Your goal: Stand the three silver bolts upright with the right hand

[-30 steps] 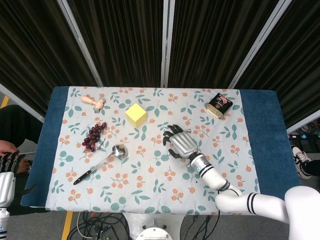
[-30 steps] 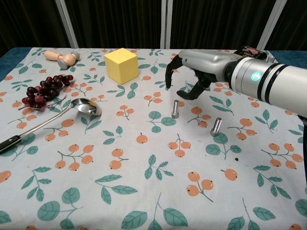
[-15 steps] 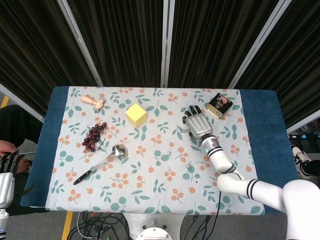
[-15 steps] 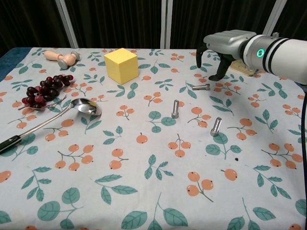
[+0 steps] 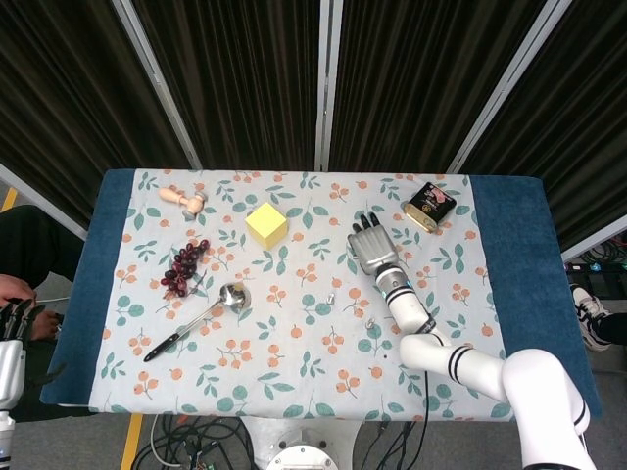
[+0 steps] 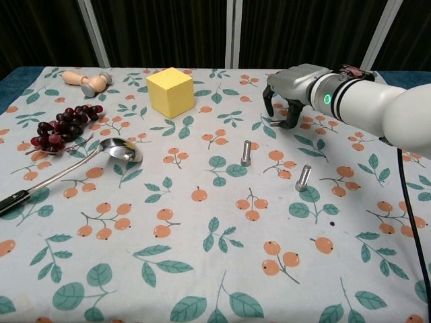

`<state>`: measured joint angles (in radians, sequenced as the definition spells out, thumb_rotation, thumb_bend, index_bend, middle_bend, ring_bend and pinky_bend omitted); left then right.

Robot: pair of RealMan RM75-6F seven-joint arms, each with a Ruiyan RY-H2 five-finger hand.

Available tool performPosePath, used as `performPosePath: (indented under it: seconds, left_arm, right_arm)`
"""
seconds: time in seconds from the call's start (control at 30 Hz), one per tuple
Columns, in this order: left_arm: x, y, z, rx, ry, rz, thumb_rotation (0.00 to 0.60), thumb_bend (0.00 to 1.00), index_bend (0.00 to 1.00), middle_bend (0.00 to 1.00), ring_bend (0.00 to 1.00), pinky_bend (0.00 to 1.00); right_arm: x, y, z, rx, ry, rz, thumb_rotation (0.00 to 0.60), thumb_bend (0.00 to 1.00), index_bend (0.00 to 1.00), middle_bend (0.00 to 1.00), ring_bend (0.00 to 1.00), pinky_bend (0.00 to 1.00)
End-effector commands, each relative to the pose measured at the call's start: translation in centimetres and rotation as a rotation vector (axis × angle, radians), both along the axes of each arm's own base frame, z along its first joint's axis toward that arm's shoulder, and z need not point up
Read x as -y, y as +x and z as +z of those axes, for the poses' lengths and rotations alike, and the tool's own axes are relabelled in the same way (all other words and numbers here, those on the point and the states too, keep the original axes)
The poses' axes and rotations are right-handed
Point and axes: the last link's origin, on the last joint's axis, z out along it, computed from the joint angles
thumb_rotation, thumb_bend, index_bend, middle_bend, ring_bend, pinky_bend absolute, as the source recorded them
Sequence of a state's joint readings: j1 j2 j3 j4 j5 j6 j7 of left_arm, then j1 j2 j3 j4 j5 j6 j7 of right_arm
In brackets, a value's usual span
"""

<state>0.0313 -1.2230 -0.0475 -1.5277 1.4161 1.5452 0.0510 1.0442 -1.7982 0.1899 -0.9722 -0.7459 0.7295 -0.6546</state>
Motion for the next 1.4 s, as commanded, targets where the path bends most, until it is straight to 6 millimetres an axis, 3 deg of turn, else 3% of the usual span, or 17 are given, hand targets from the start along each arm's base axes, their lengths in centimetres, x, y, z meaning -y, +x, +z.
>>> performPosePath:
  seconds: [0.03, 0.43, 0.77, 1.4]
  left_arm:
    - [0.0, 0.0, 0.0, 0.001, 0.000, 0.002, 0.600, 0.01, 0.15, 0.07, 0.00, 0.00]
    - [0.2, -0.4, -0.1, 0.006, 0.001, 0.011, 0.600, 0.01, 0.15, 0.07, 0.00, 0.00]
    - [0.3, -0.5, -0.2, 0.009, 0.000, 0.011, 0.600, 0.01, 0.15, 0.07, 0.00, 0.00]
    - [0.1, -0.3, -0.2, 0.002, -0.006, 0.001, 0.600, 0.01, 0.15, 0.07, 0.00, 0.00]
  right_arm:
    - [0.1, 0.2, -0.4, -0.001, -0.002, 0.003, 0.600, 0.26, 0.45, 0.19, 0.00, 0.00]
    - [0.4, 0.1, -1.5, 0.000, -0.002, -0.010, 0.600, 0.27, 0.49, 0.20, 0.00, 0.00]
    - [0.2, -0.1, -1.3, 0.032, -0.015, -0.019, 0.600, 0.36, 0.55, 0.23, 0.00, 0.00]
    - [-0.8, -2.3, 3.1, 0.412, 0.029, -0.218, 0.600, 0.37, 0.56, 0.22, 0.00, 0.00]
